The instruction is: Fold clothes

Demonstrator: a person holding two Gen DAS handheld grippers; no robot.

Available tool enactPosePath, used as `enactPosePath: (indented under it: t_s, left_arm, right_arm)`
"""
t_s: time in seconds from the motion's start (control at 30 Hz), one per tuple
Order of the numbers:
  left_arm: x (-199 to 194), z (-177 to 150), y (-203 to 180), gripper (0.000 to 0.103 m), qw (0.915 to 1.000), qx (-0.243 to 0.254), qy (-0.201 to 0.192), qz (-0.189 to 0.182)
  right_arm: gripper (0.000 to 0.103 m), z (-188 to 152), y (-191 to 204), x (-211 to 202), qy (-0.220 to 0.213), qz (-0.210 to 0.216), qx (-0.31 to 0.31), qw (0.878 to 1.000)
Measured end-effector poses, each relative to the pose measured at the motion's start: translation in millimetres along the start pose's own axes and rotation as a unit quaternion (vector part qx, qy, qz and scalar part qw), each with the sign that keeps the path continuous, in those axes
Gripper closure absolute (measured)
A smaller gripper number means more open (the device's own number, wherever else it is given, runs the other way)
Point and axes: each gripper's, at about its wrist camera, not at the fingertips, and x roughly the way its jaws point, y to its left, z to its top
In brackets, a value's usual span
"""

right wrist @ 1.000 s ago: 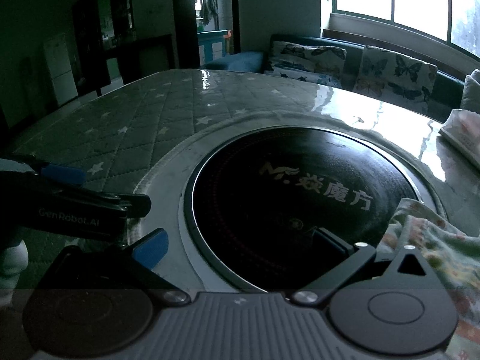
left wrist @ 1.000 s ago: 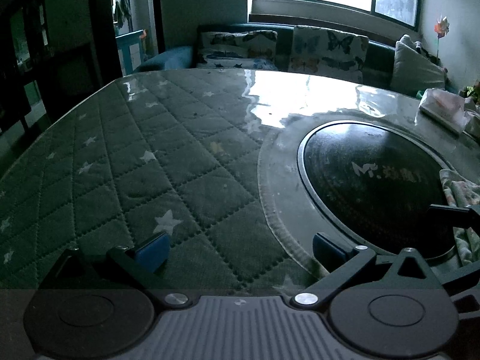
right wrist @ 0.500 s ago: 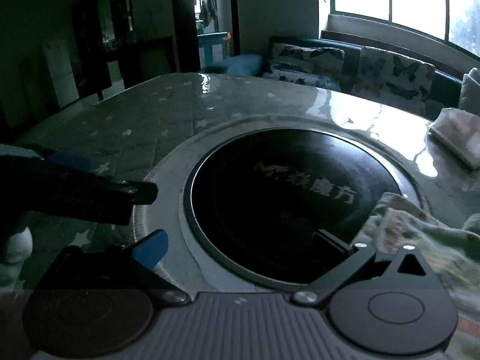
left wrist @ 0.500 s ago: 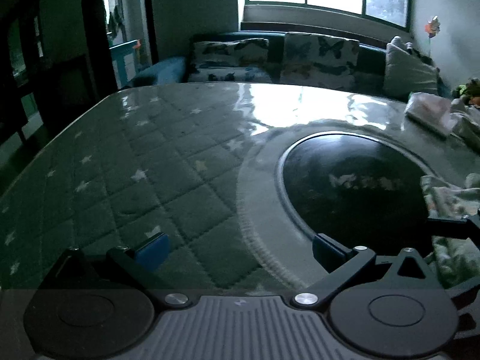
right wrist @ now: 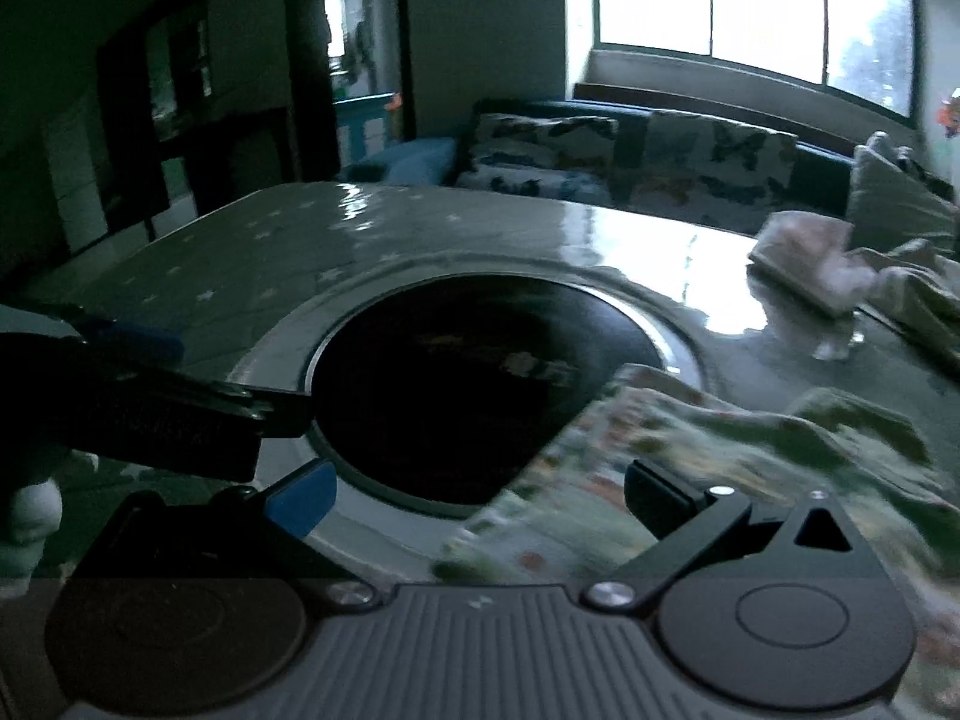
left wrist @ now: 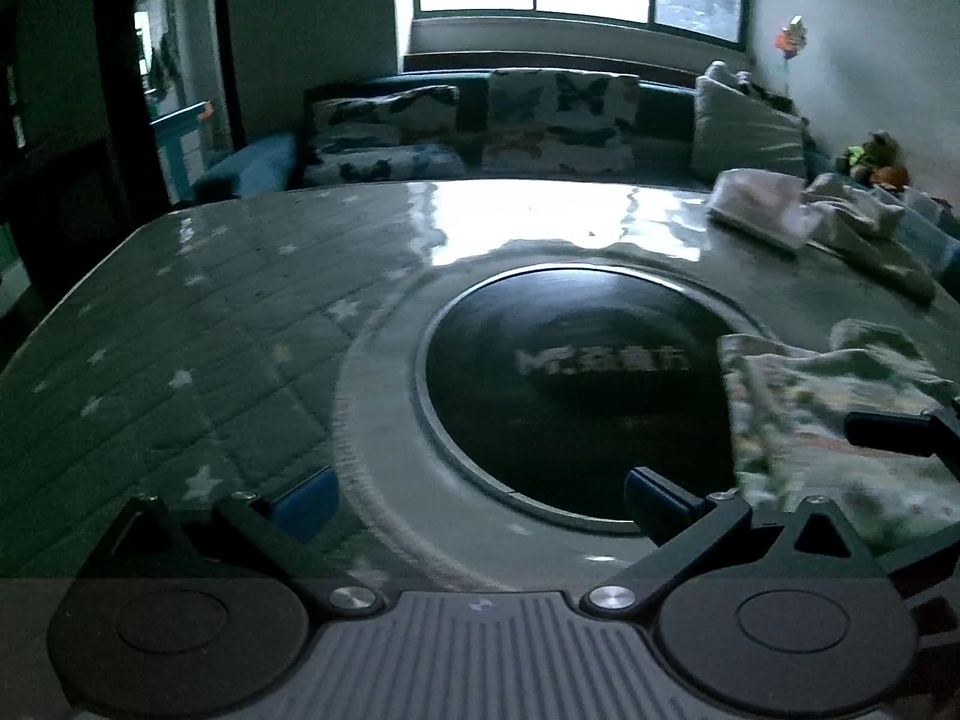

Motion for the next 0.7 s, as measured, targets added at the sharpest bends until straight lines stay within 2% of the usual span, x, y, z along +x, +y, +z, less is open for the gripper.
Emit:
enactPosePath:
  t_s: [0.4,0.7]
  left_arm:
    - [-6.0,3.3,-49.0,0.0,0.9985,0.033,-0.007,-0.044]
    - [-7.5,2.6,-69.6,0.0,0.9969,0.044,0.001,-0.065]
  right_arm:
    - [0.0,-20.0,-44.9,-33.8,-0.011,-0.058,0.066,0.996]
    - [0.0,-34.4,-65.2,-54.1,-0.011,-0.086,0.099,0.991]
